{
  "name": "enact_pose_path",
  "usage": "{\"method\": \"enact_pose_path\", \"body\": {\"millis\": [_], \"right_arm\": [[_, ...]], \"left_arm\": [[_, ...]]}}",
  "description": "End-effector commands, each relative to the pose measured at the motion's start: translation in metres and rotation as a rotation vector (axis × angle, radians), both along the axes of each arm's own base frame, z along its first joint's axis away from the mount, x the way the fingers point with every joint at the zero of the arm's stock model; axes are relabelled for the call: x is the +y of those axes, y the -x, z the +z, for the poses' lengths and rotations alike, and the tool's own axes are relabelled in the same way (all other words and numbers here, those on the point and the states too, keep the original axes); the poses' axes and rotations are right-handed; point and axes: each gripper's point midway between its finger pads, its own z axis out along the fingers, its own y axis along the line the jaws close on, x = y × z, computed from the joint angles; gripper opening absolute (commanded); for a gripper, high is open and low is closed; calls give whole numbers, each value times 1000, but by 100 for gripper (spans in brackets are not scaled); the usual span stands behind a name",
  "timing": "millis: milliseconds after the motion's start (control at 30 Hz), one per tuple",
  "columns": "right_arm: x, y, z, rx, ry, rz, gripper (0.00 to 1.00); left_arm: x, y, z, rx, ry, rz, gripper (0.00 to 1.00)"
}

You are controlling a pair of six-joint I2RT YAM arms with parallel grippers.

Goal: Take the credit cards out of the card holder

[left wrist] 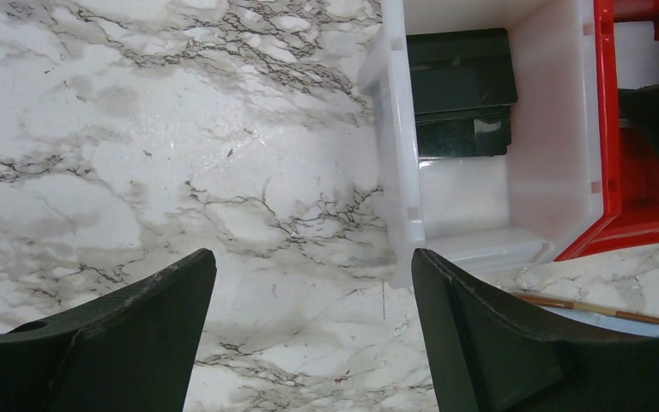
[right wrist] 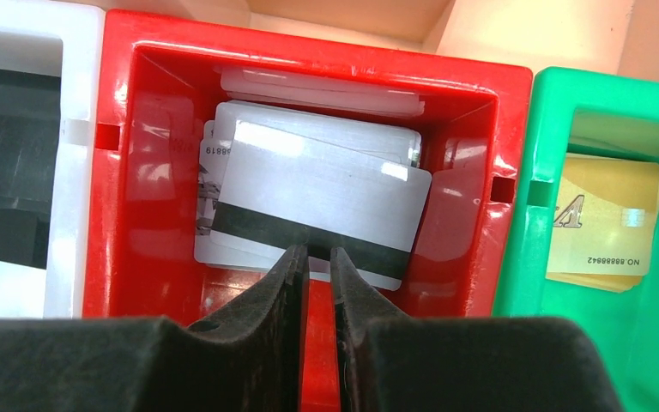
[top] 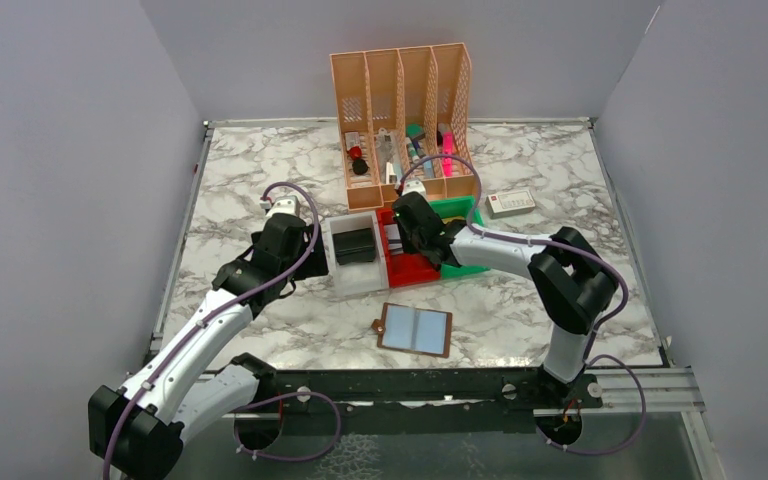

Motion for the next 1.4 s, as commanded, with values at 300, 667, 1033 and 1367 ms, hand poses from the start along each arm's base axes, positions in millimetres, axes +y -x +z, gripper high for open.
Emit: {"method": "enact_pose_path", "body": {"millis": [300,667,1033,1367], "right_arm": [[6,22,3,91,-79,39,20],[8,8,-11,77,-42,7,21],[3,-4,11,-18,-47,-16,26],[-7,94,34,151,-304,157,36]], "left_arm": [[4,-1,-6,14,-21,8,87],[3,-1,-7,17,-20,8,87],[3,-1,-7,19,-22,8,88],[2,-2,-11,35,-28,2,88]]}}
